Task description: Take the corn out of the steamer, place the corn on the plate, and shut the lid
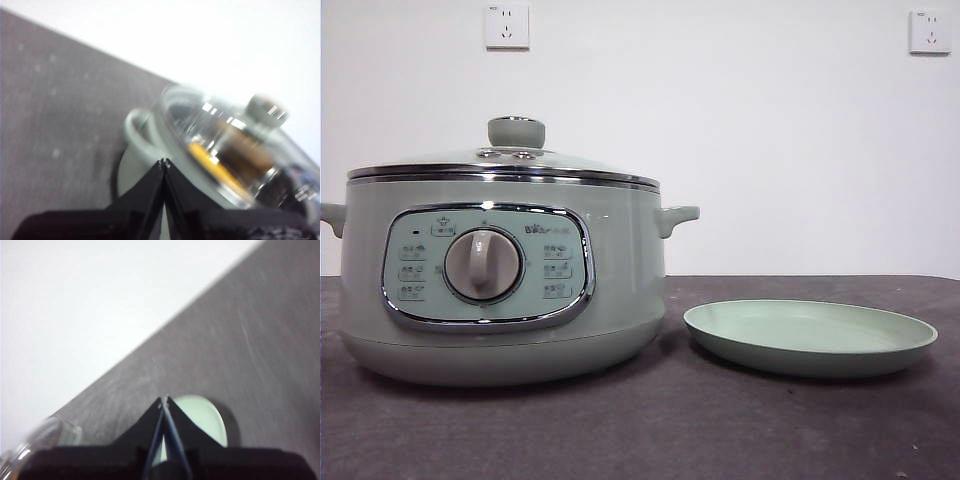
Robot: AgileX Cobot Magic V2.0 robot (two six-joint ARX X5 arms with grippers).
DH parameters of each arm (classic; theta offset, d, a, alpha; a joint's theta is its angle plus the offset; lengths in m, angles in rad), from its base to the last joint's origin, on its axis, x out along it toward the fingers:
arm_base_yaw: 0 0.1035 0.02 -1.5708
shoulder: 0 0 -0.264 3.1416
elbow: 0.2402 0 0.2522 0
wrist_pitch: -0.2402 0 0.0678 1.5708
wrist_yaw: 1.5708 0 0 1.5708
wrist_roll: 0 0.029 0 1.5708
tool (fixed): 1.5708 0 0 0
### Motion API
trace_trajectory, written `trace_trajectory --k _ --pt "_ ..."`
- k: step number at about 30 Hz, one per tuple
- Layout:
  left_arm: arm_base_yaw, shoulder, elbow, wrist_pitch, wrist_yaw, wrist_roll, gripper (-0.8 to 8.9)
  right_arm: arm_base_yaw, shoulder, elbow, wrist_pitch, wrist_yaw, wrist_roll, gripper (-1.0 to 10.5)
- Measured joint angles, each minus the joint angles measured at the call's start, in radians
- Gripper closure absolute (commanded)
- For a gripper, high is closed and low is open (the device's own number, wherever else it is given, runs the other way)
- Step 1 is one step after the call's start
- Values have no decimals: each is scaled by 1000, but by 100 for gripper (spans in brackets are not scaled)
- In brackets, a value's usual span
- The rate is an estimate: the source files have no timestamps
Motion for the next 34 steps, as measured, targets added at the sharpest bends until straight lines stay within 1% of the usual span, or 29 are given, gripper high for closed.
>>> trace_trajectory --k 2,5,9,11,13,17,20,23,24,25,27,28,29,31,34 --pt "0 30 60 -27 2 21 822 0 42 69 -8 0 -58 956" --pt "0 101 157 -86 12 84 822 0 128 179 -36 0 -145 956" --pt "0 221 304 -152 31 200 822 0 262 329 -90 -2 -250 954" --pt "0 284 380 -179 53 256 822 0 327 401 -126 -28 -296 954" --pt "0 353 460 -206 92 307 821 0 398 476 -167 -76 -345 954" --pt "0 482 596 -268 177 376 817 0 528 607 -260 -185 -432 948" --pt "0 579 691 -335 261 416 816 0 622 682 -332 -303 -493 948" --pt "0 668 773 -401 333 451 800 0 708 731 -387 -444 -544 940" --pt "0 696 797 -419 352 463 747 0 734 739 -397 -490 -558 918" --pt "0 725 818 -433 365 473 656 0 757 745 -406 -531 -571 859" --pt "0 771 845 -449 378 486 471 0 789 750 -411 -582 -584 707" --pt "0 790 853 -449 379 491 402 0 803 752 -411 -594 -589 637" --pt "0 806 858 -449 380 493 375 0 814 752 -411 -597 -592 590" --pt "0 827 860 -449 380 494 373 0 833 752 -412 -599 -595 524" --pt "-10 856 860 -428 382 489 373 0 850 752 -412 -599 -595 528"
